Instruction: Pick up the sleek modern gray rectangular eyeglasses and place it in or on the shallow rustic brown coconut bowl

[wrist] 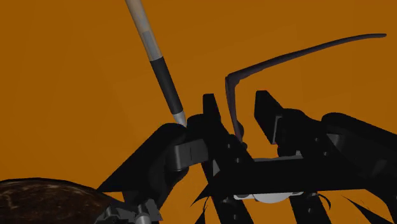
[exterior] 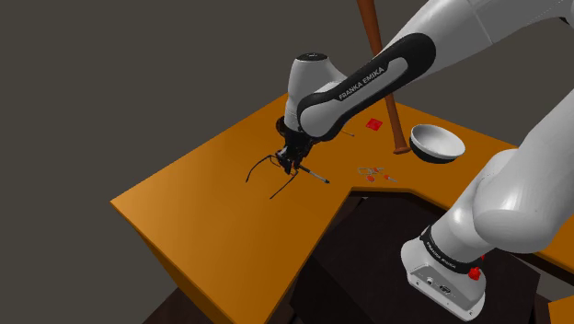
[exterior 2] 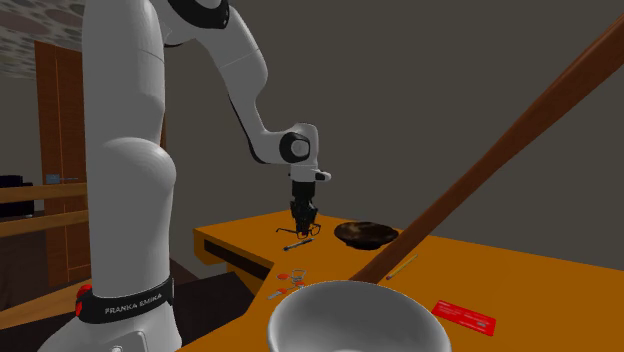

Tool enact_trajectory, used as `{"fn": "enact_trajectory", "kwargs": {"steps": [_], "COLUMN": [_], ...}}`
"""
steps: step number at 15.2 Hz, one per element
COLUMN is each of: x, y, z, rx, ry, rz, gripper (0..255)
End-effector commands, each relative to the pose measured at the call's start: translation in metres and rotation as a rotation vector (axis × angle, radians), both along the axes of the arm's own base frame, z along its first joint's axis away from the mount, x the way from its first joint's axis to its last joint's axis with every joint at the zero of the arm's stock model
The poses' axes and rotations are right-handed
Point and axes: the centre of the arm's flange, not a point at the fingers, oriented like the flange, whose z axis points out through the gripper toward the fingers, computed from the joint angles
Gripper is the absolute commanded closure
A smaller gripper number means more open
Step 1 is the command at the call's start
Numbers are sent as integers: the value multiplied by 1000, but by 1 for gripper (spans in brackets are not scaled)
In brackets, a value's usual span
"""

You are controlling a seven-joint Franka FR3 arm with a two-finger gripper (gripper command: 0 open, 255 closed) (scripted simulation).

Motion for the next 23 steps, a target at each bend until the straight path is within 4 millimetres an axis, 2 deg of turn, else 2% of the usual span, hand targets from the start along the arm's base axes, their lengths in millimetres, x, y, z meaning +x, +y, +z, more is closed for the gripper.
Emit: {"fn": "enact_trajectory", "kwargs": {"steps": [1, 8, 14, 15, 16, 20, 23], "x": [0, 0, 0, -1, -1, 43, 46], "y": [0, 0, 0, -2, -2, -56, -58], "z": [0, 0, 32, 26, 26, 24, 13], "rx": [0, 0, 0, 0, 0, 161, 174], "ry": [0, 0, 0, -1, -1, -27, -29], "rz": [0, 0, 0, 0, 0, 205, 221], "gripper": [255, 255, 255, 255, 0, 0, 0]}}
